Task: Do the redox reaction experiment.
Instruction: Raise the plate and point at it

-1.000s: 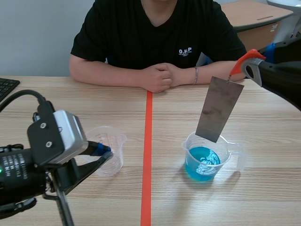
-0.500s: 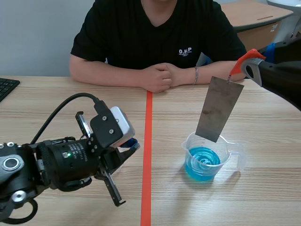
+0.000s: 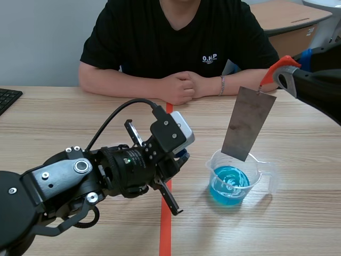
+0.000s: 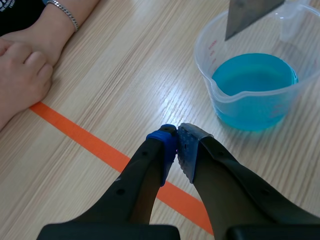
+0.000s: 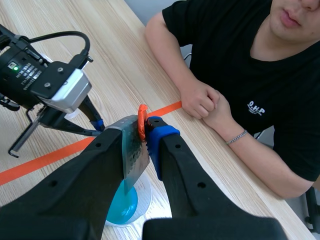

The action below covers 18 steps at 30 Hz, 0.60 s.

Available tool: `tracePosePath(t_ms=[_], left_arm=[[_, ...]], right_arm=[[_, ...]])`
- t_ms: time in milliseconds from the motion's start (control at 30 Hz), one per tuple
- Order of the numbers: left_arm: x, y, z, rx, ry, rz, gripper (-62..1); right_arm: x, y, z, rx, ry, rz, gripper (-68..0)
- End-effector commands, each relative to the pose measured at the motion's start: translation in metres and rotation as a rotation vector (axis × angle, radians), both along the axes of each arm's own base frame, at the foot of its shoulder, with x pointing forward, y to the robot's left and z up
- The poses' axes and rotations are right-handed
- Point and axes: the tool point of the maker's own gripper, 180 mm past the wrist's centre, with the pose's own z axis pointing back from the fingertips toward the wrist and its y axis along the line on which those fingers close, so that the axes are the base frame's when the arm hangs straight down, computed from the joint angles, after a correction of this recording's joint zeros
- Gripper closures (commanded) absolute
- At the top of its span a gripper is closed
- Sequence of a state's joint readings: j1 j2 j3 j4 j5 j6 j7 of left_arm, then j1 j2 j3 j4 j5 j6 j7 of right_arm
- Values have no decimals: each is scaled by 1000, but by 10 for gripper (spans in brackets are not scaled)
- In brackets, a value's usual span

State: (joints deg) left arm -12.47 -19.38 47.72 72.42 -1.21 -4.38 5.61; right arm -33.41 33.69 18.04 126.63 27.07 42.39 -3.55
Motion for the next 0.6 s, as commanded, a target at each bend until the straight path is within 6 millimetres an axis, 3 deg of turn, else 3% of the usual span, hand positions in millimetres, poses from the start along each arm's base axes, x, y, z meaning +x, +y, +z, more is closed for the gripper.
tracePosePath(t_ms=[0, 367, 567], left_arm=[[7, -8, 15, -32, -36, -5, -46], [25, -21, 10, -31, -18, 19, -46], [24, -33, 13, -53, 11, 3, -46]], right_arm=[[-2, 2, 8, 9, -22, 17, -15], [-2, 2, 8, 9, -22, 17, -15], [-2, 2, 8, 9, -22, 17, -15]])
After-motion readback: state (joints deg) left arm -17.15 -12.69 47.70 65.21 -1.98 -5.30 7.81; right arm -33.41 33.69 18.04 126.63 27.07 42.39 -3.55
